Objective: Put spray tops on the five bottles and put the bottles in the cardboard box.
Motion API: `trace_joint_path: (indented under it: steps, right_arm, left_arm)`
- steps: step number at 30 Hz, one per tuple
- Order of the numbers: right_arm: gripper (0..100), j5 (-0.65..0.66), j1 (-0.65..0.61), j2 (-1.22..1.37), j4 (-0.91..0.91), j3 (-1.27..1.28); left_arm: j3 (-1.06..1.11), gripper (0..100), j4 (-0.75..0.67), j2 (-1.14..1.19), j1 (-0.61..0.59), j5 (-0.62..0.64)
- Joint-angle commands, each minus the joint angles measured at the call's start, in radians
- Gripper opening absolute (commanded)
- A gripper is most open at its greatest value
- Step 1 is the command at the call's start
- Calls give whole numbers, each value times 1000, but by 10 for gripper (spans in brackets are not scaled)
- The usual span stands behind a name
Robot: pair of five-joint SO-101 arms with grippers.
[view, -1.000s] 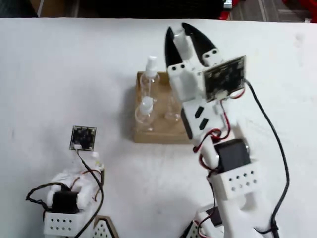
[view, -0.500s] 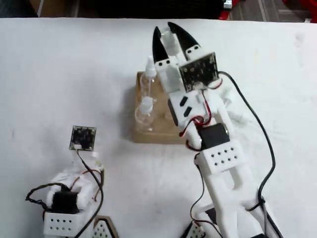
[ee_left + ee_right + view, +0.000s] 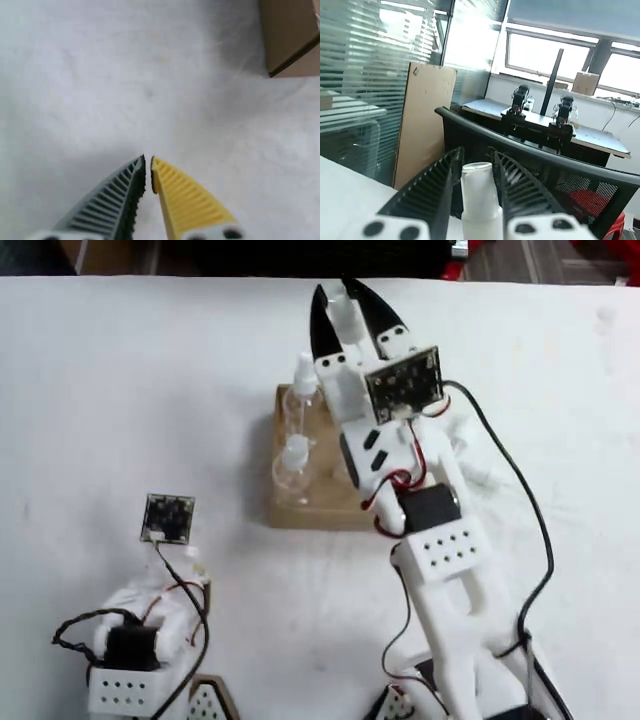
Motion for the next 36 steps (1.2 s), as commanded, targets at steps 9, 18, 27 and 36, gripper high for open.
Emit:
trace_joint_path:
  steps: [9,18,27,36]
  right_arm:
    - [15,5,35,94,-88,-14]
    - [15,5,35,94,-96,28]
    - [15,3,27,99,-162,101]
    - [15,3,16,96,-325,281]
  left_arm:
    - [-2,24,-3,-1,10,-11]
    - [-2,24,-3,-1,10,-11]
    - [-2,24,-3,-1,10,-11]
    - [-2,24,-3,-1,10,-11]
